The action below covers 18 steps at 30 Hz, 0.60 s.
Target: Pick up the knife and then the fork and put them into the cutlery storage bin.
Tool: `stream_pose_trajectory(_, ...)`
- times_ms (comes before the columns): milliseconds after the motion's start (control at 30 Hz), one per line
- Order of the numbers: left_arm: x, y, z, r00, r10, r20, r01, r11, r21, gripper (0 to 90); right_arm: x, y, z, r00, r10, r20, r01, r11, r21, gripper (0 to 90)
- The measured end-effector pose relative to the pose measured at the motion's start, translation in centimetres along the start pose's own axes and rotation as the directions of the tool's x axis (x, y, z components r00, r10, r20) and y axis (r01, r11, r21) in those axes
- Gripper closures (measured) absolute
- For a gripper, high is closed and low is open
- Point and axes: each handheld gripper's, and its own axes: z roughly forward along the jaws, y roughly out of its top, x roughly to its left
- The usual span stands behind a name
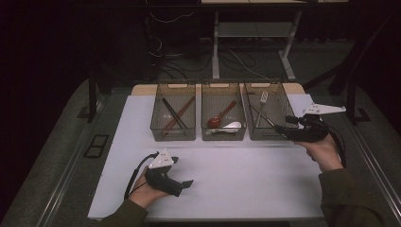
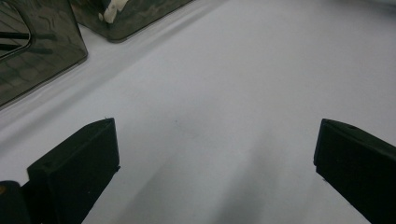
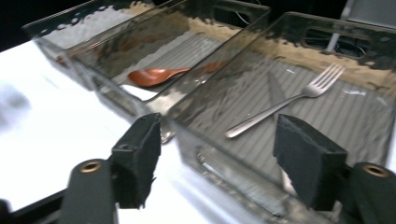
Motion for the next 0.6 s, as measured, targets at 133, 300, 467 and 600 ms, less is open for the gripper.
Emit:
stream_pose_trajectory(133, 0.1, 0.0, 0.0, 1.0, 0.001, -0.001, -0.001, 1.0, -0.004, 0.0, 1.6, -1.0, -0.3, 0.9994, -0.006, -0.033, 0.006, 1.0, -0.004, 26.9)
stream_pose_trajectory(300, 0.0, -0.1, -0.1, 1.0, 0.009, -0.004, -0.009, 0.9999, -0.009, 0.0, 3.5, -2.2, -0.4, 0.9988, -0.032, -0.038, 0.032, 0.9994, 0.009, 22.3)
stream_pose_trajectory(467, 0.0, -0.1, -0.2, 0.9999, 0.011, -0.006, -0.011, 0.9999, -0.013, 0.0, 4.9, -3.9, -0.4, 0.999, -0.032, -0.032, 0.032, 0.9994, 0.009, 21.2)
stream_pose_trajectory(600, 0.0, -0.1, -0.2, 0.9999, 0.011, -0.004, -0.011, 0.9998, -0.017, 0.0, 5.8, -5.2, -0.2, 0.9987, -0.046, -0.023, 0.047, 0.9989, 0.008, 19.1)
